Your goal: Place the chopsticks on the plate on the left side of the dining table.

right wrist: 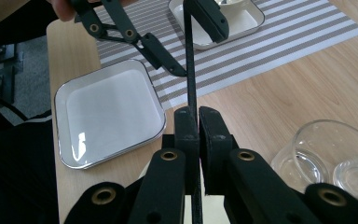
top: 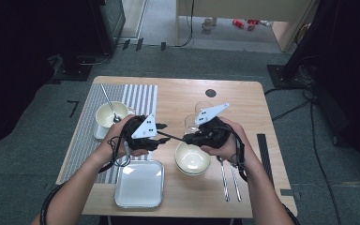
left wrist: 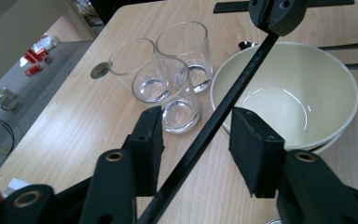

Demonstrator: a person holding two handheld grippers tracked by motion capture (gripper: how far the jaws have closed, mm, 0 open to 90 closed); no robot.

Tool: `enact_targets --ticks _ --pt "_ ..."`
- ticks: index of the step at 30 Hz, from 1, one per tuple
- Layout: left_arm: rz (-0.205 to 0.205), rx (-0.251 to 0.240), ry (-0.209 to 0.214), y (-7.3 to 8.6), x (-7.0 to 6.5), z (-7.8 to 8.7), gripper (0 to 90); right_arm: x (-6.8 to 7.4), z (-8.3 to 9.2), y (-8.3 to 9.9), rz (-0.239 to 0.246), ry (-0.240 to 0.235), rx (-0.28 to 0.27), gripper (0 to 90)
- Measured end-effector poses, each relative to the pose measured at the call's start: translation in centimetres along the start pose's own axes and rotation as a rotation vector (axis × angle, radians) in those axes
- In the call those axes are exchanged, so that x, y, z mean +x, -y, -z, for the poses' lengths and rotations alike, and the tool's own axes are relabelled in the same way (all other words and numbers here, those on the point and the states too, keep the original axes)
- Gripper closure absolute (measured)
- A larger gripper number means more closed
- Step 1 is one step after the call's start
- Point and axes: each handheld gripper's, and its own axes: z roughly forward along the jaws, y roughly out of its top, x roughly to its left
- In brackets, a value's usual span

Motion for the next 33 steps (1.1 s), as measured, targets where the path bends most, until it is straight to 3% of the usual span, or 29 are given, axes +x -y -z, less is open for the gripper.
enact_targets --ticks 6,11,14,18,20,21,23,27,33 --pt "-0.04 0.017 0.029 -0.3 -0.5 -0.1 61.6 0.2 -0.1 -0.2 0.012 -0.007 0.009 87.6" --pt "-0.043 0.028 0.041 -0.2 -0.4 0.0 69.0 0.3 -0.2 -0.1 0.02 -0.009 0.014 87.6" --pt "-0.072 0.04 0.053 -0.1 -0.6 0.1 71.7 0.4 -0.4 -0.1 0.034 -0.014 0.021 87.6" --pt "-0.141 0.062 0.085 0.1 -1.2 0.2 77.8 0.7 -0.7 -0.1 0.079 -0.014 0.041 87.4" --pt "-0.192 0.066 0.101 0.1 -1.8 0.4 85.6 1.3 -0.8 -0.2 0.128 0.066 0.045 85.7" --pt "-0.196 0.065 0.103 0.2 -1.9 0.4 87.0 1.4 -0.8 -0.3 0.126 0.089 0.034 88.7" --pt "-0.181 0.055 0.131 0.3 -2.0 0.6 87.1 1.3 -0.5 -0.5 0.095 0.11 0.009 87.3" --pt "-0.148 0.059 0.125 0.9 -1.6 0.9 87.1 0.2 0.1 -0.1 0.006 0.086 -0.067 81.4" --pt "-0.052 0.054 0.091 2.1 -0.6 1.5 87.1 -0.4 1.0 0.5 -0.042 0.086 -0.11 78.3"
